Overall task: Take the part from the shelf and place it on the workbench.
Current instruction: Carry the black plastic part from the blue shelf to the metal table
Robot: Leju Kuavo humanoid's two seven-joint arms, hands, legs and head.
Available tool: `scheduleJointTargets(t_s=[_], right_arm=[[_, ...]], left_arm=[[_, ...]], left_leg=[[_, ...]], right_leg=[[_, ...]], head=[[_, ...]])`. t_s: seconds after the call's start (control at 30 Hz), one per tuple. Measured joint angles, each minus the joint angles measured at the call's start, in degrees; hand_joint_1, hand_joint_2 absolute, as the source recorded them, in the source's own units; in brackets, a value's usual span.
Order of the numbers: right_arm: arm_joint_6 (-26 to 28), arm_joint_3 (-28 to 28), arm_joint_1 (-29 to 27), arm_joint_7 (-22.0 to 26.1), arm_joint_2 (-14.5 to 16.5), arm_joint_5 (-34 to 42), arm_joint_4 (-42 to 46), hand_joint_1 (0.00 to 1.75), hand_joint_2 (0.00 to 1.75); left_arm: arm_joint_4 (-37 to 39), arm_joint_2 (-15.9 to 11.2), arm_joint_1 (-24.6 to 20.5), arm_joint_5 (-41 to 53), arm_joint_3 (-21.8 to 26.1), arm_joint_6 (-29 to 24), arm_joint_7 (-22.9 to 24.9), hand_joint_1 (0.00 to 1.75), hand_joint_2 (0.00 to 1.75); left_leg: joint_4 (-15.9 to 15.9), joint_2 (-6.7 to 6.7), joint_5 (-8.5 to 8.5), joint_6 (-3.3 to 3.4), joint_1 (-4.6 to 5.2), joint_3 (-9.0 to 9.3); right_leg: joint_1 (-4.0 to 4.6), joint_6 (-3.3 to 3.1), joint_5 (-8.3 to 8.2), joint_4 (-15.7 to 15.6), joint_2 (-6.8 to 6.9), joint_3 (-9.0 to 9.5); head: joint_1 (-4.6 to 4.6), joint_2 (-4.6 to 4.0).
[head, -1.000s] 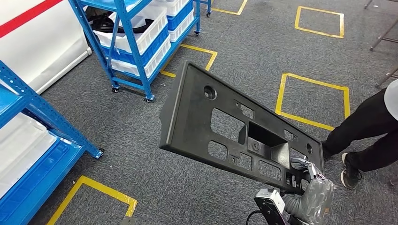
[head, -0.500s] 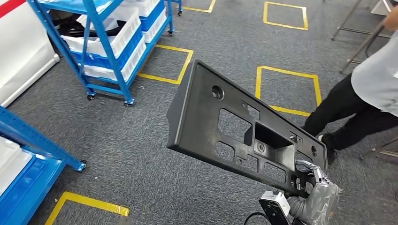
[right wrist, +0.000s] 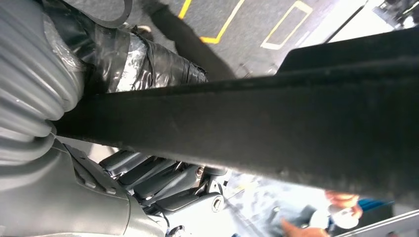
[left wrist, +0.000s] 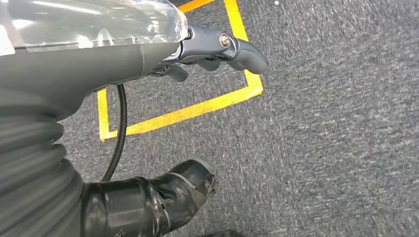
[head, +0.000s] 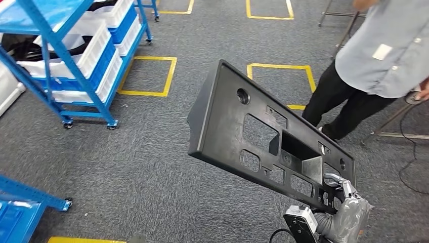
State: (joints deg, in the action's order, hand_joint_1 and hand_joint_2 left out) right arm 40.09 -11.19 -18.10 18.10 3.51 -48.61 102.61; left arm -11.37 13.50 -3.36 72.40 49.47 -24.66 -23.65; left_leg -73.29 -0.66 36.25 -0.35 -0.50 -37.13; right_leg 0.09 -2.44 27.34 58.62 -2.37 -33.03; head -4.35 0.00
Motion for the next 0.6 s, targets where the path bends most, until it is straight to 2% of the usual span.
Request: scheduleJointTargets(t_s=[0.03,0.07,0.13,0.17,0.2,0.23,0.27,0.33,0.4,0.43,0.47,0.5,0.53,0.57,0.6], right_arm=[[0.0,0.16,-0.13,0.31,0.09,0.48,0.02,1.75,1.75],[0.0,0.36,-0.27,0.66,0.21,0.95,0.05,1.75,1.75],[0.0,0.79,-0.48,1.31,0.51,1.66,0.2,1.75,1.75],[0.0,0.97,-0.61,1.53,0.63,1.84,0.32,1.75,1.75],[0.0,1.13,-0.76,1.66,0.7,1.94,0.45,1.75,1.75],[0.01,1.28,-0.95,1.73,0.74,1.98,0.56,1.75,1.75],[0.02,1.46,-1.17,1.78,0.75,1.99,0.63,1.75,1.75],[0.04,1.78,-1.39,1.88,0.76,1.99,0.72,1.75,1.75],[0.04,1.93,-1.35,2.02,0.77,1.99,0.8,1.75,1.75],[0.04,1.97,-1.35,2.07,0.77,1.99,0.81,1.75,1.75],[0.03,2.0,-1.39,2.11,0.77,1.99,0.8,1.75,1.75],[0.03,2.03,-1.44,2.13,0.77,1.99,0.8,1.75,1.75],[0.02,2.04,-1.48,2.13,0.77,1.99,0.8,1.75,1.75],[0.02,2.04,-1.49,2.14,0.77,1.99,0.81,1.75,1.75],[0.02,2.05,-1.46,2.15,0.77,1.99,0.84,1.75,1.75]], left_arm=[[-0.01,-0.01,0.04,-0.02,0.03,-0.01,0.0,0.0,1.75],[-0.01,-0.02,0.03,-0.03,0.05,-0.02,-0.01,0.0,1.75],[-0.01,-0.03,0.01,-0.05,0.15,-0.05,-0.04,0.0,1.75],[0.0,-0.03,0.0,-0.03,0.2,-0.06,-0.08,0.0,1.75],[0.0,-0.02,-0.04,-0.02,0.24,-0.07,-0.12,0.0,1.75],[0.0,-0.02,-0.09,-0.01,0.27,-0.08,-0.16,0.0,1.75],[-0.01,0.02,-0.12,0.01,0.3,-0.09,-0.19,0.0,1.75],[-0.02,0.07,-0.14,0.06,0.38,-0.11,-0.24,0.0,1.75],[-0.02,0.07,-0.04,0.15,0.43,-0.14,-0.34,0.0,1.75],[-0.02,0.07,0.03,0.2,0.45,-0.14,-0.39,0.0,1.75],[-0.02,0.07,0.08,0.21,0.46,-0.14,-0.42,0.0,1.75],[-0.02,0.07,0.07,0.21,0.47,-0.13,-0.45,0.0,1.75],[-0.02,0.07,0.03,0.21,0.47,-0.12,-0.48,0.0,1.75],[-0.02,0.09,-0.02,0.21,0.48,-0.11,-0.51,0.0,1.75],[-0.02,0.11,-0.06,0.21,0.48,-0.11,-0.53,0.0,1.75]], left_leg=[[1.73,0.22,-1.84,-0.02,-0.08,0.48],[5.12,0.94,-4.23,-0.01,-0.22,1.76],[11.38,3.45,-6.96,0.15,-0.46,4.27],[13.07,4.41,-7.3,0.29,-0.48,4.93],[13.55,4.7,-7.06,0.5,-0.4,5.12],[13.82,4.23,-7.15,0.79,-0.34,5.21],[14.07,3.62,-7.34,1.13,-0.34,5.27],[14.64,2.28,-7.69,1.87,-0.46,5.46],[14.87,0.83,-7.75,2.31,-0.36,5.53],[14.87,0.06,-7.7,2.41,-0.26,5.52],[14.86,-0.71,-7.63,2.46,-0.18,5.53],[14.86,-1.47,-7.55,2.47,-0.13,5.57],[14.86,-2.19,-7.45,2.44,-0.1,5.68],[14.86,-2.84,-7.33,2.37,-0.07,5.87],[14.87,-3.43,-7.18,2.25,-0.04,6.09]], right_leg=[[-0.04,0.09,0.11,0.23,-0.83,0.01],[-0.12,0.26,0.27,0.5,-1.6,0.0],[-0.17,0.78,0.59,1.25,-2.96,-0.39],[-0.25,1.09,0.63,1.53,-3.54,-0.72],[-0.31,1.44,0.54,1.62,-4.13,-1.02],[-0.42,1.79,0.37,1.56,-4.73,-1.25],[-0.49,2.09,0.33,1.56,-4.77,-1.37],[-0.36,2.61,1.68,3.59,-2.48,-2.34],[-0.37,3.08,5.01,9.64,0.7,-5.14],[-0.49,3.28,6.54,13.2,1.36,-6.86],[-0.61,3.42,7.29,15.75,1.68,-8.1],[-0.69,3.48,7.01,16.46,1.88,-8.41],[-0.73,3.43,5.67,14.84,2.1,-7.52],[-0.67,3.25,3.68,11.23,2.73,-5.54],[-0.4,2.94,2.17,7.07,4.21,-3.28]], head=[[0.0,-0.01],[0.0,-0.01],[-0.02,-0.01],[-0.02,-0.01],[-0.03,-0.01],[-0.03,-0.01],[-0.03,-0.01],[-0.08,-0.01],[-0.11,-0.01],[-0.1,0.0],[-0.11,0.0],[-0.1,0.0],[-0.1,-0.01],[-0.1,-0.01],[-0.09,-0.02]])
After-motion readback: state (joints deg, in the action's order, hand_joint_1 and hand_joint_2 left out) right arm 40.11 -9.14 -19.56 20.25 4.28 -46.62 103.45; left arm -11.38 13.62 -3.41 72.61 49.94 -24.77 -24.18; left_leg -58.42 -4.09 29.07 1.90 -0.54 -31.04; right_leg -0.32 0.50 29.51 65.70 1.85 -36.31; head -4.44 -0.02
